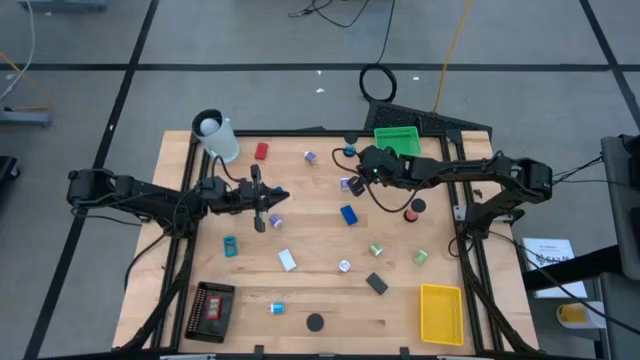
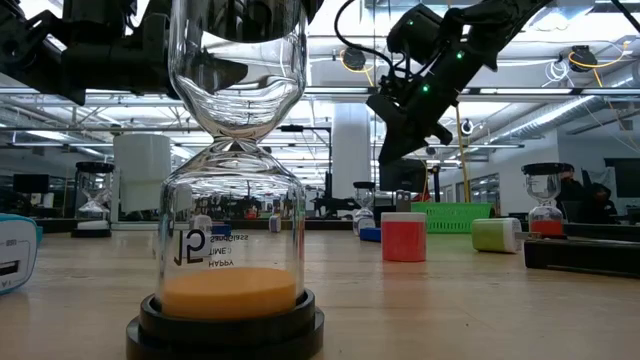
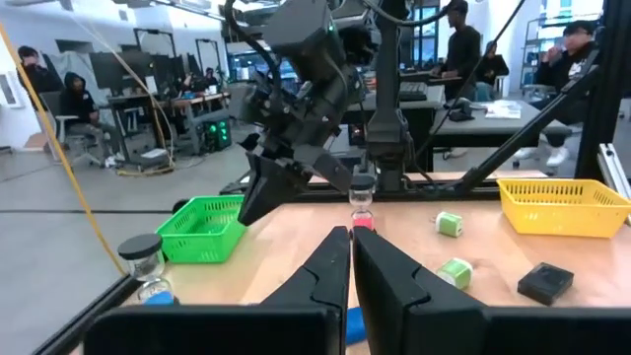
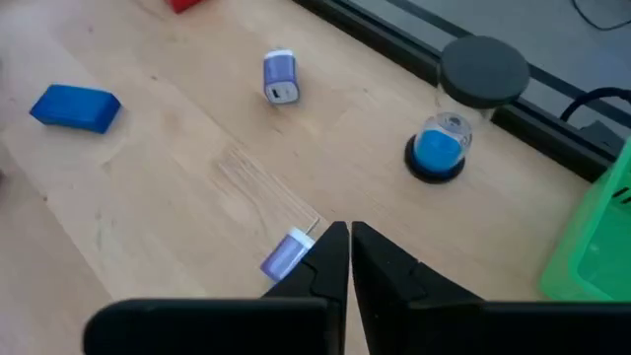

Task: Pick & Place Office items
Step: Put the middle purple charger adapter into the yellow bin

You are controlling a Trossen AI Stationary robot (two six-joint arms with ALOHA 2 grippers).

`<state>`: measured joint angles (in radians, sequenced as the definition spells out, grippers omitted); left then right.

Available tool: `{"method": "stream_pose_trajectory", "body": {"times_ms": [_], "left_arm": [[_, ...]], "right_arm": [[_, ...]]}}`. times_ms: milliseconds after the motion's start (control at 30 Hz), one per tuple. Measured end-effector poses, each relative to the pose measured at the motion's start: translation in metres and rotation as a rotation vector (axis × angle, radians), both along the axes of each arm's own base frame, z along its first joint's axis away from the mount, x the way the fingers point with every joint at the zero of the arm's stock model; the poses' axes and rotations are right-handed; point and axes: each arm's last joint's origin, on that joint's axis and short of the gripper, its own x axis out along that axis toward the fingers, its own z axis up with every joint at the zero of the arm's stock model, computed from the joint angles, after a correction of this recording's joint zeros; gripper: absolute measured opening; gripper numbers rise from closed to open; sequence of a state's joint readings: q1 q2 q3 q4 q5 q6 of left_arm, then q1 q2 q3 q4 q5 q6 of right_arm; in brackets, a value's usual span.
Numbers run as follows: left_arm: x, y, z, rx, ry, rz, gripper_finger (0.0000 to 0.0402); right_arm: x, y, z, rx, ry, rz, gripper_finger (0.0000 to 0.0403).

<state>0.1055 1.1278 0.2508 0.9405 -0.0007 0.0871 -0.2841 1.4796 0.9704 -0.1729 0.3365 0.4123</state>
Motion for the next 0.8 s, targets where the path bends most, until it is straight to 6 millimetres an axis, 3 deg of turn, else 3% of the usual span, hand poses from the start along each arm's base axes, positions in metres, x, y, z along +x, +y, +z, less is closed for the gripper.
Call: {"method": "stream_pose_trajectory", "body": {"times_ms": [333, 600, 800], "left_arm": [[0.000, 0.000, 0.000, -0.018, -0.002, -0.001, 0.0026], [0.000, 0.000, 0.000, -0.014, 0.000, -0.001, 0.0026], [0.000, 0.000, 0.000, -0.014, 0.000, -0.001, 0.0026]], "right_arm": [[0.012, 0.021, 0.022, 0.010, -0.031, -0.010, 0.0022], [0.009, 0.022, -0.006, 0.015, -0.066, -0.085, 0.0028], [0.011, 0.018, -0.003, 0.011, -0.112, -0.094, 0.0083]]}}
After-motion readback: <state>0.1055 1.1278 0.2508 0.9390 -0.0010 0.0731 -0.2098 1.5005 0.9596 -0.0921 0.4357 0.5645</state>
